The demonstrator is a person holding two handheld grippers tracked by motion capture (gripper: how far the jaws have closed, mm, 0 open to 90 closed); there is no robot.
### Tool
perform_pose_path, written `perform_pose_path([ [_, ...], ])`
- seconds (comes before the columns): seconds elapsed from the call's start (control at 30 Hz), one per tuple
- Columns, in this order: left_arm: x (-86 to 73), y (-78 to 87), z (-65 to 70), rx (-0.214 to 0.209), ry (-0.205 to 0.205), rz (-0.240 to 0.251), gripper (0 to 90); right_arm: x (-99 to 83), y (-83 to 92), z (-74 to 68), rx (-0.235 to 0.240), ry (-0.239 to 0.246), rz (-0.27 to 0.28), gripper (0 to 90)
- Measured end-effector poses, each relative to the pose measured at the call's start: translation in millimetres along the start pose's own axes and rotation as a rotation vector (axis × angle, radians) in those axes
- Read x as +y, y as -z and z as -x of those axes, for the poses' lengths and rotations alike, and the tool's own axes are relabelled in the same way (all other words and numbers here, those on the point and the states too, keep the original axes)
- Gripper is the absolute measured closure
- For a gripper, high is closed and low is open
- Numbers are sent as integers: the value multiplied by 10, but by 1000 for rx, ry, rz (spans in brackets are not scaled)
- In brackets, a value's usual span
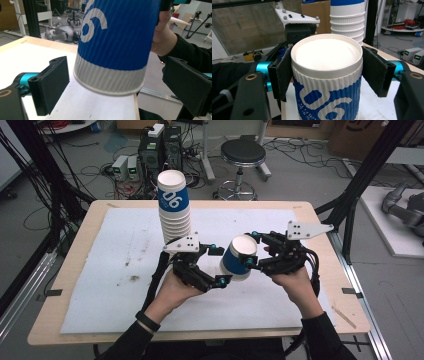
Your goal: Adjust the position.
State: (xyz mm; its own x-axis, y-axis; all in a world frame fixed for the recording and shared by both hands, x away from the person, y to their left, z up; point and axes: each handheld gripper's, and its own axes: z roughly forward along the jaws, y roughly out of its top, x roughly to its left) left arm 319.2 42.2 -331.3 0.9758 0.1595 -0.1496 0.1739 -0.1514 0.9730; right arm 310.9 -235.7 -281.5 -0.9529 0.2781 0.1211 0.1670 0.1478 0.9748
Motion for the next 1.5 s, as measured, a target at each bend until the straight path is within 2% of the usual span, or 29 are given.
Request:
perform_pose_path([
  [0.5, -34, -139, -28, -25, 8, -17, 70, 3, -54, -39, 32, -8, 3, 297],
  [0.63, -32, -140, -25, -22, 5, -18, 71, 3, -58, -38, 32, -8, 2, 297],
  [0.8, -32, -139, -24, -30, -5, -23, 143, 6, -55, -42, 34, -9, 5, 298],
  [1.37, -26, -117, -22, -20, -23, -39, 160, 6, -61, -40, 32, -2, -3, 296],
  [1.5, -18, -106, -16, -17, -33, -42, 161, 14, -62, -46, 43, -2, -10, 255],
])
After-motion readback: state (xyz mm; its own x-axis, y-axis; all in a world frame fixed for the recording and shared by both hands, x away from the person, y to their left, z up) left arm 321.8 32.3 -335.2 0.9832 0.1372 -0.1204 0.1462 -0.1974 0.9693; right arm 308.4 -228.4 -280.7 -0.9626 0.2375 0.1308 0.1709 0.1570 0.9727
